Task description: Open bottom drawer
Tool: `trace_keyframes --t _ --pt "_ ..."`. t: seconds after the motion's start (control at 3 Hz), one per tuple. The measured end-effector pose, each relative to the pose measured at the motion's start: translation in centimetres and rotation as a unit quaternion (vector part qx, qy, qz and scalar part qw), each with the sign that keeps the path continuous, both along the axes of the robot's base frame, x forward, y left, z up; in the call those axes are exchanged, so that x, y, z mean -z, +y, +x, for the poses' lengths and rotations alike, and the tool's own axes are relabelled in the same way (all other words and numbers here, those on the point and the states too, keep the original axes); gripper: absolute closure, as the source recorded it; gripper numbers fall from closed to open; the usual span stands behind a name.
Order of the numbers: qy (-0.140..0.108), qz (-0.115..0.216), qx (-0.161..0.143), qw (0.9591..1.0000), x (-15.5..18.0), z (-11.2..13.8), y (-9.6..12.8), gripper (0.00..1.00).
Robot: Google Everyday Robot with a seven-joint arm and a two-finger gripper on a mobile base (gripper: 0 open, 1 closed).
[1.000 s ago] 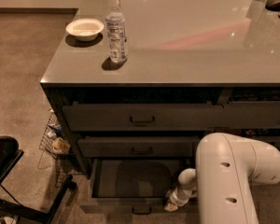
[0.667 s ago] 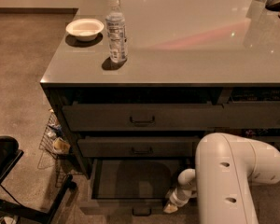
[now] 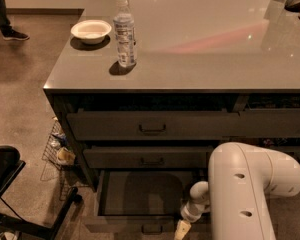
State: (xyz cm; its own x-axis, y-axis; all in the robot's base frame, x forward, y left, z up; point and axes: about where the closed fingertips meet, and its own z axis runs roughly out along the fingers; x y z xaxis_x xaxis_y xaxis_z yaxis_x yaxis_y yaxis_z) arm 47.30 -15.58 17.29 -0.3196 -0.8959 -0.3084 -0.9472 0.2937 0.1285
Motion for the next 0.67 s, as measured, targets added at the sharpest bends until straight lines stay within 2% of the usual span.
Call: trace_keyframes --t 0.33,0.67 --pt "-0.005 -0.026 -0.009 0.9996 -2.3 0.4 -0.4 0.16" --pt "-0.022 -0.085 -0.029 0.9957 -8.6 1.8 -1.5 0.39"
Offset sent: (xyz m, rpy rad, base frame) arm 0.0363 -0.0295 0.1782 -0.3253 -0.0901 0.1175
